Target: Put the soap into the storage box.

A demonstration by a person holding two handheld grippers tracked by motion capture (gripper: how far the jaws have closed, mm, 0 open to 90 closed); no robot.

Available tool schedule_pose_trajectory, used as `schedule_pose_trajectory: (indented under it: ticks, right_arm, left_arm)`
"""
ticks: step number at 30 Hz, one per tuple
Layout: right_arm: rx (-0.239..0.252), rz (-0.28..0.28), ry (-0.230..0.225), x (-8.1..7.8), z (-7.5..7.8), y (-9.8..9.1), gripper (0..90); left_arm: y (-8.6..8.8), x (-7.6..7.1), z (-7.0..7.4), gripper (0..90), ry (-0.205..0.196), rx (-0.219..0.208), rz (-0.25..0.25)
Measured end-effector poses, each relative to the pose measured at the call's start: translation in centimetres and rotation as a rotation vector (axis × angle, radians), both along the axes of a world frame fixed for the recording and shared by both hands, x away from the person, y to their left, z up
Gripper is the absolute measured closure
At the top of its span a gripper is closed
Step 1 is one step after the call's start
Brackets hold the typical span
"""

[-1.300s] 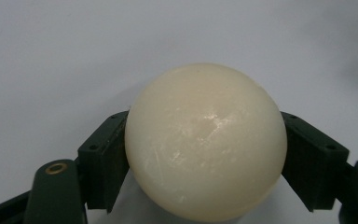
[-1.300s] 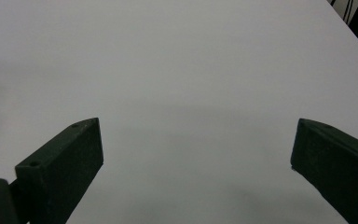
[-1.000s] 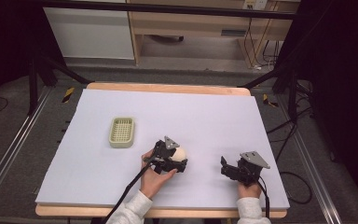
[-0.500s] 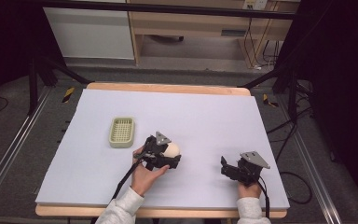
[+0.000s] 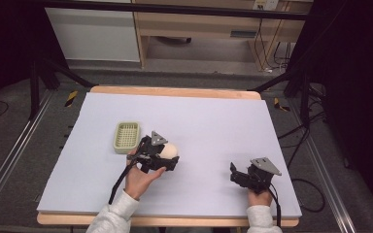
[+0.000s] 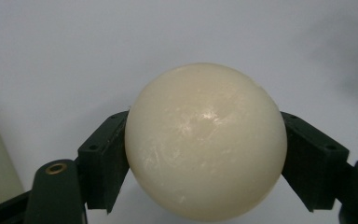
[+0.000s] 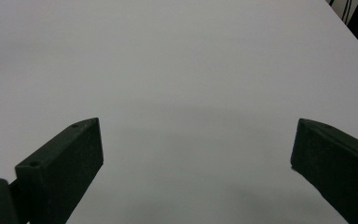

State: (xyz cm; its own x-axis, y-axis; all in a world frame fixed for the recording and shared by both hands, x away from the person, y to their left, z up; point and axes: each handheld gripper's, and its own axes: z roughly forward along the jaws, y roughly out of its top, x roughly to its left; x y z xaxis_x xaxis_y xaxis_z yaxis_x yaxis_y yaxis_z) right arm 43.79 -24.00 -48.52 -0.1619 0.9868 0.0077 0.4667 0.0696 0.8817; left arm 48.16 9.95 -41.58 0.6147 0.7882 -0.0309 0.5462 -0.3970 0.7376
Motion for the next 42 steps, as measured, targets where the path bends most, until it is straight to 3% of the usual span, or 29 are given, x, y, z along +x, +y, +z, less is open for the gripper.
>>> schedule_pose_trajectory:
  ticks: [11,20,30,42]
  right_arm:
    - [-0.001,0.0,0.001,0.0,0.0,0.0,2.7]
    - [-0.001,0.003,0.005,0.0,0.0,0.0,2.7]
    - [-0.001,0.006,0.005,0.0,0.0,0.0,2.7]
    - [0.005,0.006,0.009,0.1,0.0,0.0,2.7]
  left_arm:
    - [3.1,0.2,1.5,23.7,-0.013,0.008,0.032]
    - [5.1,0.5,1.3,23.7,-0.006,0.018,0.044]
    - [7.5,0.9,2.0,23.7,-0.021,-0.02,0.08]
    - [10.3,2.0,2.0,23.7,-0.021,-0.015,0.131]
